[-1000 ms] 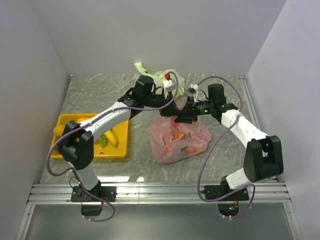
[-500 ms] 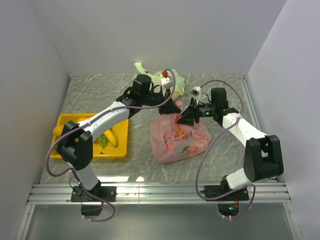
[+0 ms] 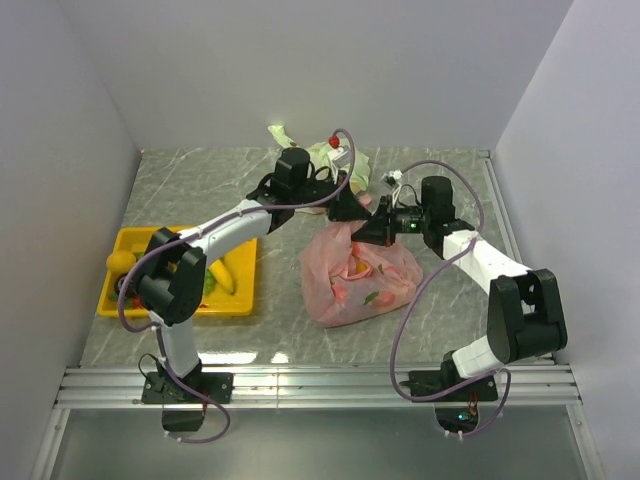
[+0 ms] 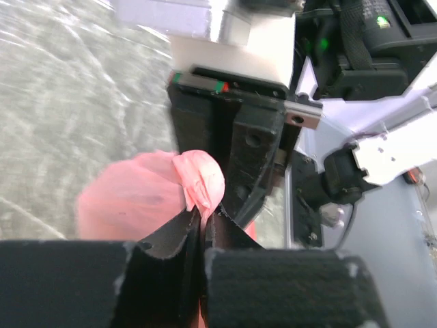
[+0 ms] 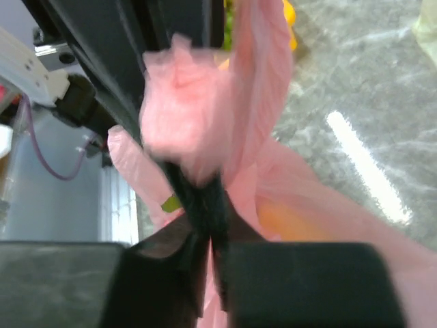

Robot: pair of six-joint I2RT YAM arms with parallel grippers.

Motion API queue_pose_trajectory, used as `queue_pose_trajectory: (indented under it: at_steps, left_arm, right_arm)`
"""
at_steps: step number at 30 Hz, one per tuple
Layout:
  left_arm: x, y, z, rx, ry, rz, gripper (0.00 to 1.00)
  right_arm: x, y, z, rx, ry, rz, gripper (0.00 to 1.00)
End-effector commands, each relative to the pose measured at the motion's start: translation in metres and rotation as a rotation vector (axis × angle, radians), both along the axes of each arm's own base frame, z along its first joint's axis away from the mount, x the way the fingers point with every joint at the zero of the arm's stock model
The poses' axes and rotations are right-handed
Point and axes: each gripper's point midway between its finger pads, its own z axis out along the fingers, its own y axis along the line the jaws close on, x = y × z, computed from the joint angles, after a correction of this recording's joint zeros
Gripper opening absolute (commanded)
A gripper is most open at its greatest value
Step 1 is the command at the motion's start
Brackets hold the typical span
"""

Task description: Place the fake fruits into the plastic bag and tie a complex knot

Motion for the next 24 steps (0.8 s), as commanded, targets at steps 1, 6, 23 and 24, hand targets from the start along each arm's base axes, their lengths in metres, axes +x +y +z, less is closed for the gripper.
queue_pose_trajectory:
  at_steps: [1, 6, 23, 24]
  left_arm:
    - [0.007, -0.007, 0.033, -0.06, -0.055, 0.014, 0.13]
    - [0.01, 0.011, 0.064, -0.056, -0.142, 0.028, 0.35]
    - [-0.06, 0.09, 0.019, 0.252, -0.235, 0.092, 0.75]
    - [-0.058, 0.087, 0.015, 0.262, -0.249, 0.097, 0.74]
  right_arm:
    - [-0.002, 0.006, 0.012, 0.032, -0.04, 0.03, 0.03]
    - [-0.003, 0.004, 0.004, 0.006, -0.019, 0.035, 0.0]
    - [-0.014, 0.002, 0.011, -0.016, -0.036, 0.069, 0.0]
    - [-0.015, 0.002, 0.011, -0.018, -0.033, 0.073, 0.0]
